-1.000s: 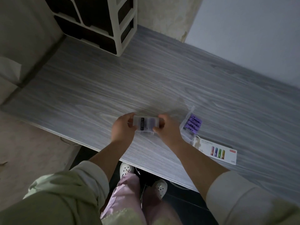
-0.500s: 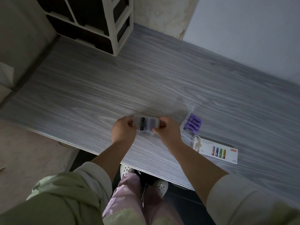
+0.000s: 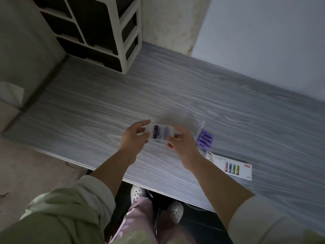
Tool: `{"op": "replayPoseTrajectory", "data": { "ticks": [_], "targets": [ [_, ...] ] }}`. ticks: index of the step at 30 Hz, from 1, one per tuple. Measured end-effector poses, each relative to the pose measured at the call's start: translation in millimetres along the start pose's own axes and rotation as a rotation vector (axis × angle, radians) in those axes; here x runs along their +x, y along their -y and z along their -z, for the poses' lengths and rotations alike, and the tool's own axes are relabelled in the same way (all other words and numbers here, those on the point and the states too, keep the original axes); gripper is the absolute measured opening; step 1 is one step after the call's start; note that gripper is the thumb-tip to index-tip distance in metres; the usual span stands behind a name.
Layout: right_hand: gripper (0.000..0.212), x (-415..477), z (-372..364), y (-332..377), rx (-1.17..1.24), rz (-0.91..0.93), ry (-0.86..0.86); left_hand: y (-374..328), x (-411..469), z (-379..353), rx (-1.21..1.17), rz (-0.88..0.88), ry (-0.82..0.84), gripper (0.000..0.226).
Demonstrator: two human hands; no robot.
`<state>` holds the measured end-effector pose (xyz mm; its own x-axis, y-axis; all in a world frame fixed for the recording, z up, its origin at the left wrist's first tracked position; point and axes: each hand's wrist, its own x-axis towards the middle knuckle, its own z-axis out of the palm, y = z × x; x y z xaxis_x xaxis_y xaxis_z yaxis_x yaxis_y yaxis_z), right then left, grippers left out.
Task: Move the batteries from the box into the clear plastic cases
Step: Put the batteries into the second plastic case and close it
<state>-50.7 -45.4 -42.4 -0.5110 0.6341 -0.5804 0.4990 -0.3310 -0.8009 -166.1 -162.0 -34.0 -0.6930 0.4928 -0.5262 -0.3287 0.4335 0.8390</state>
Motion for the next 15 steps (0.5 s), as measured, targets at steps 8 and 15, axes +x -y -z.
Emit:
{"op": "replayPoseTrajectory", "data": {
  "ticks": [8, 15],
  "targets": [
    [0.051, -6, 29, 28, 0.012, 0.079, 0.139, -27, -6, -1, -0.135, 0.0, 0.154, 0.041],
    [0.069, -14, 51, 42, -0.106, 0.14, 0.255, -30, -18, -1, 0.035, -0.068, 0.21, 0.058]
  ]
}}
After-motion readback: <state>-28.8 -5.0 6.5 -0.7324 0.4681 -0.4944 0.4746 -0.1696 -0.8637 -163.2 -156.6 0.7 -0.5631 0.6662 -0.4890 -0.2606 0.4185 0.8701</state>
